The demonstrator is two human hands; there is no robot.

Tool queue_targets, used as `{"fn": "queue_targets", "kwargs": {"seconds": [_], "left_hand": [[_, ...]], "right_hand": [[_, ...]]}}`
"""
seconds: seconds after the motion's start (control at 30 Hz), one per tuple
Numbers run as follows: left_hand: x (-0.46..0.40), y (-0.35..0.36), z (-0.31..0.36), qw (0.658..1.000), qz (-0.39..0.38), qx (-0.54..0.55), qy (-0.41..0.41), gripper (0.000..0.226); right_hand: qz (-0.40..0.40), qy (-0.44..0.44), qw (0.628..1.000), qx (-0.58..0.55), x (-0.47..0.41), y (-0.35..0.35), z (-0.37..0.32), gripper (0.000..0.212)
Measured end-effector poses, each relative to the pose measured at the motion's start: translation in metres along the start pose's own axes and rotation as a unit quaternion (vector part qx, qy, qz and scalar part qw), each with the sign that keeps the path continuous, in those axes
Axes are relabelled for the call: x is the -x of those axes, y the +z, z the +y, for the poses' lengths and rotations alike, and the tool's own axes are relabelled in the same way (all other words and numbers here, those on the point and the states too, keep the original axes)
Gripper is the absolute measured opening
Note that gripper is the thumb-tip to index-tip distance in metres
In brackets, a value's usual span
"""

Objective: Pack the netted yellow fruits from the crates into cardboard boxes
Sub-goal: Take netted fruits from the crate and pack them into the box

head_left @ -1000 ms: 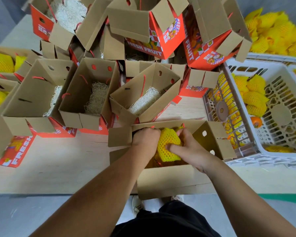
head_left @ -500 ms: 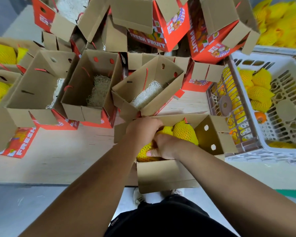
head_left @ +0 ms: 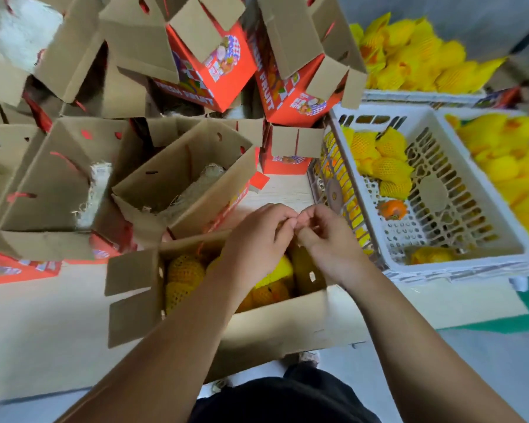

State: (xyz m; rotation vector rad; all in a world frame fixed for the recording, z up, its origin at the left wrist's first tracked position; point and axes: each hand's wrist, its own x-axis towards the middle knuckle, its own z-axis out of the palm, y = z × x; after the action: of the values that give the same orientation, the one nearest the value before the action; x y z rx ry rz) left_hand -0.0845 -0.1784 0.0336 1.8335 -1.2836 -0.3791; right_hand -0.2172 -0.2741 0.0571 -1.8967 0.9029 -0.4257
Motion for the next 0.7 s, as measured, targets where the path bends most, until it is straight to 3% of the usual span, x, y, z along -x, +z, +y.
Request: {"fn": "queue_targets", "kwargs": {"seconds": [0.17, 0.3, 0.4, 0.5, 0.63, 0.7], "left_hand": [[-0.059, 0.068, 0.051, 0.999, -0.014, 0.036, 0.021, 0.014], [-0.113, 0.126, 0.080, 0.999, 0.002, -0.014, 0.039, 0.015], [-0.153, 0.165, 0.088, 0.994, -0.026, -0.089, 0.054, 0.017], [-0.183, 0.193, 0.088, 0.978, -0.074, -0.193, 0.032, 0.022], [-0.202, 0.203, 0.082, 0.942, -0.056, -0.331, -0.010, 0.026], [-0.204, 0.204, 0.080, 0.932, -0.037, -0.359, -0.026, 0.025]], "right_hand": [[0.099, -0.023, 0.995, -0.018, -0.013, -0.075, 0.036, 0.014], [0.112, -0.001, 0.993, 0.035, -0.034, -0.152, 0.084, 0.011], [0.052, 0.080, 0.985, 0.144, -0.066, -0.211, 0.135, 0.006], [-0.057, 0.202, 0.955, 0.209, -0.104, -0.246, 0.181, 0.022], [-0.159, 0.193, 0.917, 0.311, -0.151, -0.246, 0.219, 0.055], [-0.188, 0.193, 0.896, 0.353, -0.168, -0.232, 0.230, 0.062]]}}
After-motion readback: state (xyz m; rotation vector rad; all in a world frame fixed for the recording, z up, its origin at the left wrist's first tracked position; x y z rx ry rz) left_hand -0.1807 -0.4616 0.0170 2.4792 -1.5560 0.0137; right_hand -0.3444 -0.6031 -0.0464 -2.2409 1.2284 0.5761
